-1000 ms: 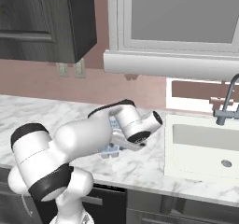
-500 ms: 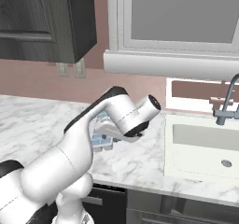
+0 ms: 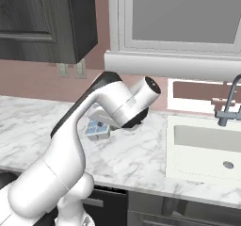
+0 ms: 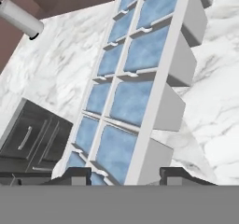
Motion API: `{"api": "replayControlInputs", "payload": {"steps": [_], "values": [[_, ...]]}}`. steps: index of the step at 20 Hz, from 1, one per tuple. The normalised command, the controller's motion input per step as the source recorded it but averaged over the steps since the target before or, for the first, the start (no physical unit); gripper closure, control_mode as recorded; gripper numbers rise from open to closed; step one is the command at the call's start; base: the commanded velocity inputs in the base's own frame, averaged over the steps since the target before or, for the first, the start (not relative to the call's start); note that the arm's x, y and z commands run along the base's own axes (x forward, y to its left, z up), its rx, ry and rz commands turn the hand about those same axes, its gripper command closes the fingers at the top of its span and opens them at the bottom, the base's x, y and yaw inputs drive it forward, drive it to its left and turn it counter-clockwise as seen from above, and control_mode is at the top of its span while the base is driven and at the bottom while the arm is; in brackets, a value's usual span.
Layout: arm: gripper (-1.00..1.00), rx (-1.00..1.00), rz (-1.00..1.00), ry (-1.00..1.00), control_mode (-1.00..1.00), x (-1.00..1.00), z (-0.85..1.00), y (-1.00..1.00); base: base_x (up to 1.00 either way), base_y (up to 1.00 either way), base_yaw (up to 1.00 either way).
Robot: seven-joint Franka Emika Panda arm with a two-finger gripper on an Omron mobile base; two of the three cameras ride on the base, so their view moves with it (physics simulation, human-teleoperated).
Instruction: The ice cube tray has been filled with water. Take the tray and place it in the freezer to make ice. Close the freezer door after placing the tray.
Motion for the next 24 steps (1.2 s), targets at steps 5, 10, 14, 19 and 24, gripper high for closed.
{"api": "replayControlInputs", "payload": {"steps": [5, 10, 14, 19, 24], "values": [[1.0, -0.03, -0.07, -0.18, -1.0, -0.06, 0.37, 0.04, 0.0, 0.0, 0.0], [1.0, -0.04, -0.01, -0.18, -1.0, -0.04, 0.18, 0.24, 0.0, 0.0, 0.0], [1.0, -0.05, 0.0, -0.17, -1.0, -0.5, 0.25, 0.3, 0.0, 0.0, 0.0], [1.0, -0.03, 0.0, -0.1, -1.0, -0.55, 0.22, 0.13, 0.0, 0.0, 0.0], [1.0, -0.01, 0.0, 0.0, 1.0, -0.29, 0.04, 0.05, -0.3, 0.01, 0.0]]}}
